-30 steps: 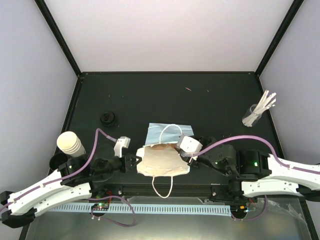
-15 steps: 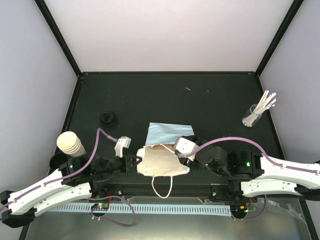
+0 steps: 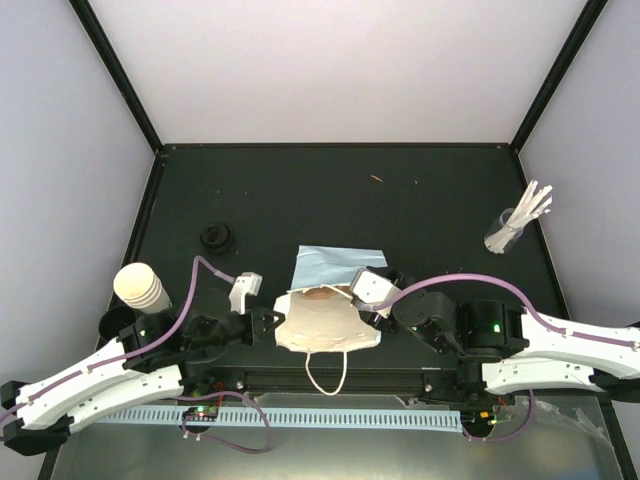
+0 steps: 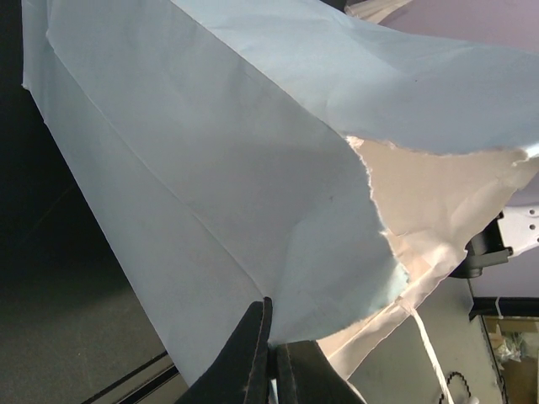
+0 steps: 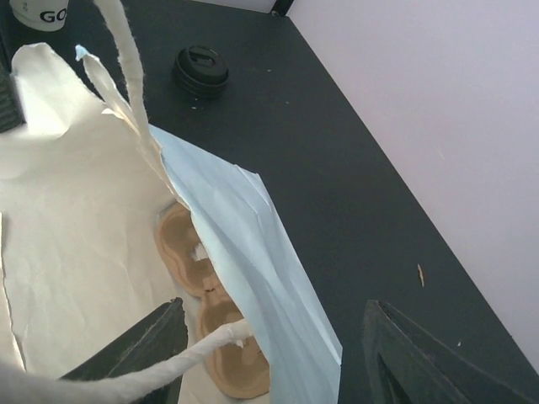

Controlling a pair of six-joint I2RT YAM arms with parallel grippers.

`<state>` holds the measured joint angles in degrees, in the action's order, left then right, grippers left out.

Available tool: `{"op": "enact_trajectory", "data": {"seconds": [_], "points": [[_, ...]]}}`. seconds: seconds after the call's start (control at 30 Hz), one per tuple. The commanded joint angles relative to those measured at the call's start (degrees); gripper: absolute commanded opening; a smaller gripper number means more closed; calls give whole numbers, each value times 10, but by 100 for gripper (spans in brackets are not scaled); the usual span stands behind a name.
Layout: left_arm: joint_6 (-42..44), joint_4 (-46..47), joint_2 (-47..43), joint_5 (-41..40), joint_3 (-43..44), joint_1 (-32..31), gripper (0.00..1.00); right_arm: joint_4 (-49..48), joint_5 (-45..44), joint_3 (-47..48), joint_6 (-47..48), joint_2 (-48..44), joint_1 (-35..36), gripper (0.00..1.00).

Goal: Pack the takeout coffee

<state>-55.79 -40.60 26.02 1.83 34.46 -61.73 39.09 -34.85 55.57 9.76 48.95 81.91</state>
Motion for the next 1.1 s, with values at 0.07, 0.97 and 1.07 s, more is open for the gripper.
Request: {"op": "enact_trajectory", "data": {"seconds": [0.07, 0.97, 1.07], "points": [[-1, 19, 4, -9, 30, -3, 9, -20, 12, 9, 15, 14, -37, 56], [65, -43, 18, -125, 189, -2, 83, -5, 115, 189, -42, 205, -319, 86], [58, -45, 15, -118, 176, -2, 83, 11, 107, 208, -50, 208, -320, 89]]}}
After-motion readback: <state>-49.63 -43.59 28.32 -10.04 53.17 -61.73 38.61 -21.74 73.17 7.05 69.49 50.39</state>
